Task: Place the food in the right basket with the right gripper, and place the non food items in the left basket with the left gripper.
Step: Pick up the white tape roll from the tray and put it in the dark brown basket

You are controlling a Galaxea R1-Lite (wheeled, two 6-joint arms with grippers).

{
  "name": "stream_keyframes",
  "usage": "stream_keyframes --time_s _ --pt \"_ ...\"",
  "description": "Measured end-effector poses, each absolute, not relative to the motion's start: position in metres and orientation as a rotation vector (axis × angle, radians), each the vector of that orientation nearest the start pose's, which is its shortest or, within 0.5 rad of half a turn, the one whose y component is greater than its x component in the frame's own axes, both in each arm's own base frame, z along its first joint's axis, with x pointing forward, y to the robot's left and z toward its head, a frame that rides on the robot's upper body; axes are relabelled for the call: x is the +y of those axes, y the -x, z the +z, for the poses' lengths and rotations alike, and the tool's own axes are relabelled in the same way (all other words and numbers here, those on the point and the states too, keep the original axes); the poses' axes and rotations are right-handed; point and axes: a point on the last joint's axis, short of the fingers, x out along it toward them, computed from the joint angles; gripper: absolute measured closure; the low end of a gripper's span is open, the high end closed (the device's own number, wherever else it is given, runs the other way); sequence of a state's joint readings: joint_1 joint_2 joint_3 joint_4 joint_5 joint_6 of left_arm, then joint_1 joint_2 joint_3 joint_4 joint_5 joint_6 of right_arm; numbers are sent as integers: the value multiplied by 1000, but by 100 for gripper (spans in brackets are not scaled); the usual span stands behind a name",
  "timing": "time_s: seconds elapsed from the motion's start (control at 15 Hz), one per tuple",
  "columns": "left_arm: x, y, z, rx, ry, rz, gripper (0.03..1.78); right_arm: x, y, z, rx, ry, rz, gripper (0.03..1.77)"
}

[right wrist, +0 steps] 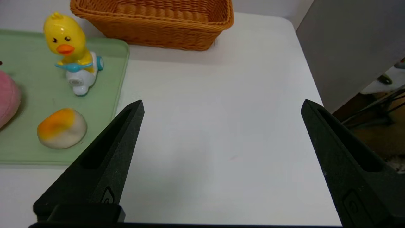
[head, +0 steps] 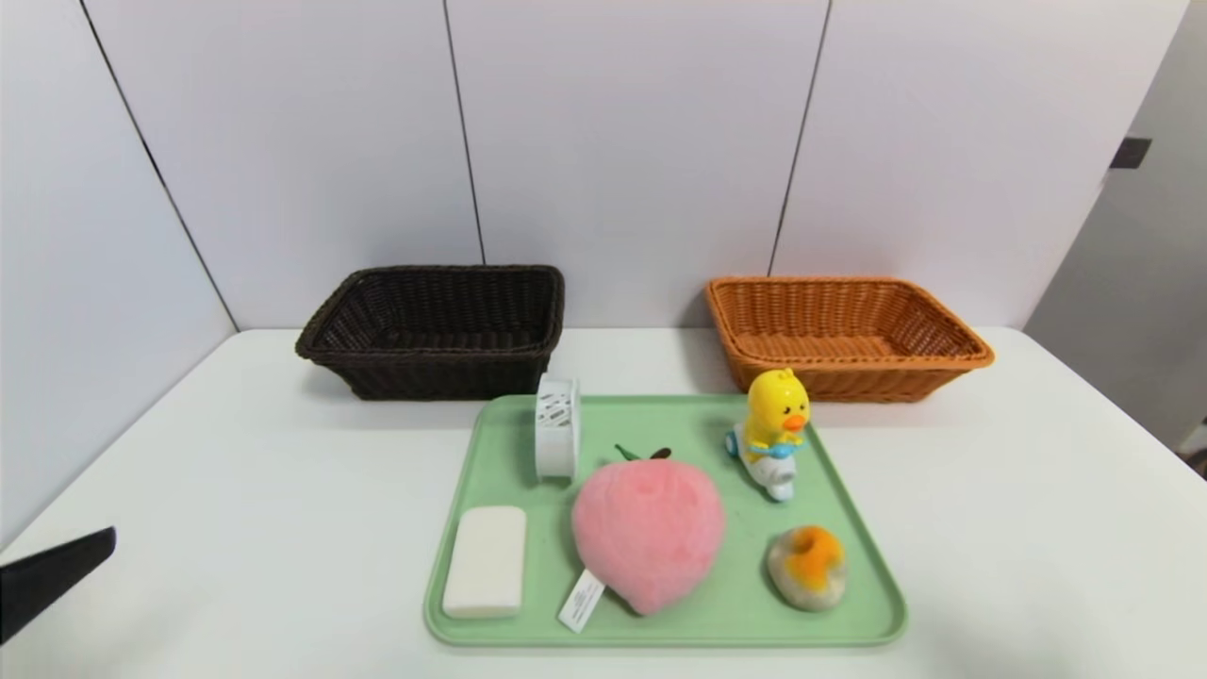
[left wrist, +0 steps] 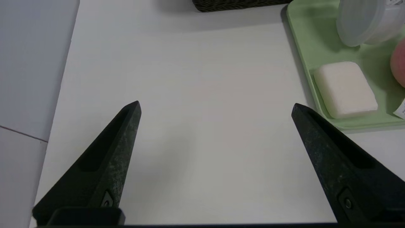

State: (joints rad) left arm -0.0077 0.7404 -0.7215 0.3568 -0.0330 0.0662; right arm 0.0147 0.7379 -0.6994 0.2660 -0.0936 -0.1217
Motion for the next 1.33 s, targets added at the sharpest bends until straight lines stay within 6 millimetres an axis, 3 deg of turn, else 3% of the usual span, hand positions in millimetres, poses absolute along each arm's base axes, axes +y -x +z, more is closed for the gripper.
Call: stream_keyframes --time_s 0.27,0.47,0.6,0.93,1.33 --pt "-2 -98 270 440 -13 -58 12 -2 -99 258 400 128 -67 9" --pt "-7 -117 287 511 122 -126 12 -2 -124 263 487 90 -51 9" --pt "-13 -123 290 577 227 -182 12 -1 -132 269 554 37 -12 9" --pt "-48 -129 301 642 261 -391 12 10 -146 275 655 -4 97 9" --pt "-94 -164 302 745 203 -478 12 24 -154 272 672 82 218 9"
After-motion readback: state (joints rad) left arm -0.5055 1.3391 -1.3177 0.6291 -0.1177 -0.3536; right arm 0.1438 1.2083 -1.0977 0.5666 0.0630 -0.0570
